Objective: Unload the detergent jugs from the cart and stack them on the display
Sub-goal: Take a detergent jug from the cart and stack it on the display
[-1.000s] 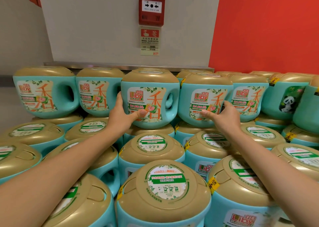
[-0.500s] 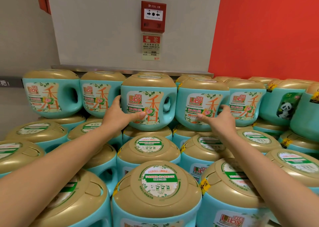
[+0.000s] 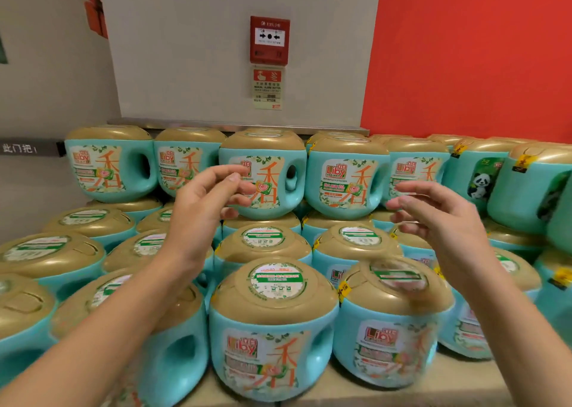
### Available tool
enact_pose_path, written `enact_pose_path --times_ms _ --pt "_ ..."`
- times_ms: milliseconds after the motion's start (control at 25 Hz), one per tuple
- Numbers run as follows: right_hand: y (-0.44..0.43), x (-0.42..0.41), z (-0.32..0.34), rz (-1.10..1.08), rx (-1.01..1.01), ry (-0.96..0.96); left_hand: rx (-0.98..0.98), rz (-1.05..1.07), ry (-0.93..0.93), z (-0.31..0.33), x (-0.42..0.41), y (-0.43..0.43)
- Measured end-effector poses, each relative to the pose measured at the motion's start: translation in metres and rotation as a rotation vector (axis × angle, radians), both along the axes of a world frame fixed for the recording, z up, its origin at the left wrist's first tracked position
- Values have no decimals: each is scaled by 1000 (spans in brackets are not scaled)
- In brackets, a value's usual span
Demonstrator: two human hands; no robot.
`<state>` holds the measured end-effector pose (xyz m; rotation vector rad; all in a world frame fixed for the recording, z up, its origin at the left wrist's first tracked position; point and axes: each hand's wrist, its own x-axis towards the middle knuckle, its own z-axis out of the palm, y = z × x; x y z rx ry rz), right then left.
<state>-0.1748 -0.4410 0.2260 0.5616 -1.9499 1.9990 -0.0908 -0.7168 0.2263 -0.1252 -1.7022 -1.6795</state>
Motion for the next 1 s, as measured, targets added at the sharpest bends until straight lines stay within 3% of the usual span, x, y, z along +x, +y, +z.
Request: enact_pose_path --times_ms 200,520,760,1000 --pt "47 105 -54 -97 -52 -89 -71 -202 -94 -49 79 45" --pt "138 257 -172 -304 -154 -418 -9 -392 -472 -162 176 140" --pt "227 341 -238 -455 -248 -622 -7 -513 -675 -226 222 256" --pt "354 391 -259 -515 -159 -731 43 -569 -819 -272 258 393"
